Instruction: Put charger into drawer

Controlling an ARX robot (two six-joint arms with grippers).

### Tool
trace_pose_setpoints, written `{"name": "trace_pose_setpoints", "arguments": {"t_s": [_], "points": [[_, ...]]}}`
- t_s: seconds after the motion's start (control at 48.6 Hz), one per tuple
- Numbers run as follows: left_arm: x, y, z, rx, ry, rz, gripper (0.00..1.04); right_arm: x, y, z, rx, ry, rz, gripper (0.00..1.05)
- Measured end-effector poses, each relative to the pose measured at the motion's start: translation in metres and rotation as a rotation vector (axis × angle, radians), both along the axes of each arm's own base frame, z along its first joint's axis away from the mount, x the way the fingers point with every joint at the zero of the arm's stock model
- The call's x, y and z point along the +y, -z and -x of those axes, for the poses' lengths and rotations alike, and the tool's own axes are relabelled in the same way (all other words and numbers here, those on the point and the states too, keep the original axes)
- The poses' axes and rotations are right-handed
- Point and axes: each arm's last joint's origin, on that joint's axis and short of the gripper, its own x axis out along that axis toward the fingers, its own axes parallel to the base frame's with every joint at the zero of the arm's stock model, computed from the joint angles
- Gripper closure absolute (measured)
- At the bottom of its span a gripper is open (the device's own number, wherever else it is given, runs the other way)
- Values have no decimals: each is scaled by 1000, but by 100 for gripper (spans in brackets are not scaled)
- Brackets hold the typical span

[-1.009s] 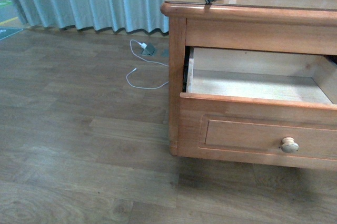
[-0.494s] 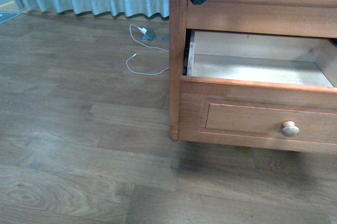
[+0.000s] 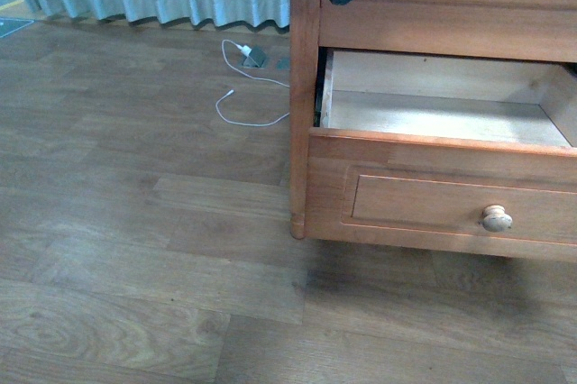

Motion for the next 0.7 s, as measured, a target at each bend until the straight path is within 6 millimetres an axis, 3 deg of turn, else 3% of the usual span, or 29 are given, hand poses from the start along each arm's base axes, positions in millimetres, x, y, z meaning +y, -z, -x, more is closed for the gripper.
{"name": "trace_pose_setpoints", "arguments": {"t_s": [0.082,0.329,0.494,0.7], "points": [[4,-3,3,2,0,10,93,0,0,0,0,0,0,8],[23,-29,32,-30,37,66,95,0,0,0,0,0,0,8],[41,-70,78,-104,72,149,95,0,0,0,0,0,0,8],[56,-95,132,-144,165,188,95,0,0,0,0,0,0,8]]}}
